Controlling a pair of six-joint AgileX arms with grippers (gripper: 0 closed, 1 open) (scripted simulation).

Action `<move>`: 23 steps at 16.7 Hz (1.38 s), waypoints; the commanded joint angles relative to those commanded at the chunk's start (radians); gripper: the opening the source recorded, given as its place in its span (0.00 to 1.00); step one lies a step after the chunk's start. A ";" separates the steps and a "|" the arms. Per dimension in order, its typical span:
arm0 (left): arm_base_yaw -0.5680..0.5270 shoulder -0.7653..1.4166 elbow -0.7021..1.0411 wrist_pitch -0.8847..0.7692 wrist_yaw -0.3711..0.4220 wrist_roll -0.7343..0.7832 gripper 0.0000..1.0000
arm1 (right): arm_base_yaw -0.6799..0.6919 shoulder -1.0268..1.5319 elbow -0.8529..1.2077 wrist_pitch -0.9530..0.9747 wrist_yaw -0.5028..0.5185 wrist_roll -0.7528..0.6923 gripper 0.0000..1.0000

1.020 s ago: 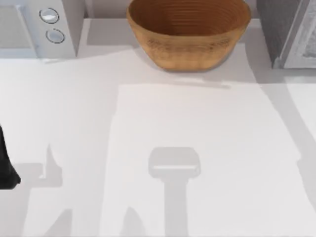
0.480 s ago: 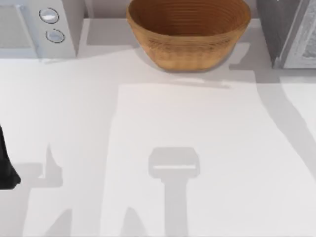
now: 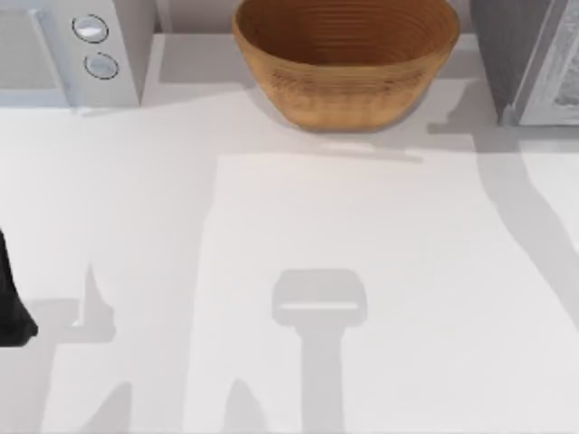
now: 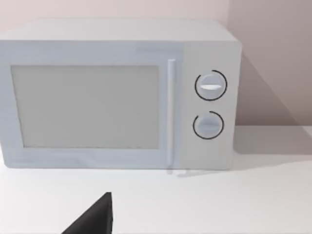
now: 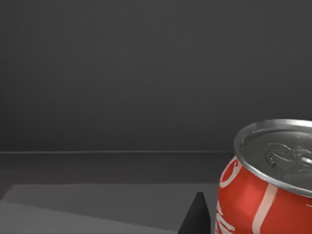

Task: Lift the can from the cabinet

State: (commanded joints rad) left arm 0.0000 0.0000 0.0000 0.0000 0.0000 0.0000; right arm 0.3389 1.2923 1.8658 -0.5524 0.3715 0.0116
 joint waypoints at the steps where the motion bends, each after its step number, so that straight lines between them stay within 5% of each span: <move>1: 0.000 0.000 0.000 0.000 0.000 0.000 1.00 | -0.010 -0.026 -0.035 0.012 -0.004 -0.001 0.00; 8: 0.000 0.000 0.000 0.000 0.000 0.000 1.00 | -0.100 -0.311 -0.442 0.135 -0.068 -0.006 0.00; 23: 0.000 0.000 0.000 0.000 0.000 0.000 1.00 | -0.306 -1.155 -1.674 0.493 -0.327 -0.011 0.00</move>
State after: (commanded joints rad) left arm 0.0000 0.0000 0.0000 0.0000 0.0000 0.0000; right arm 0.0334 0.1377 0.1916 -0.0597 0.0440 0.0009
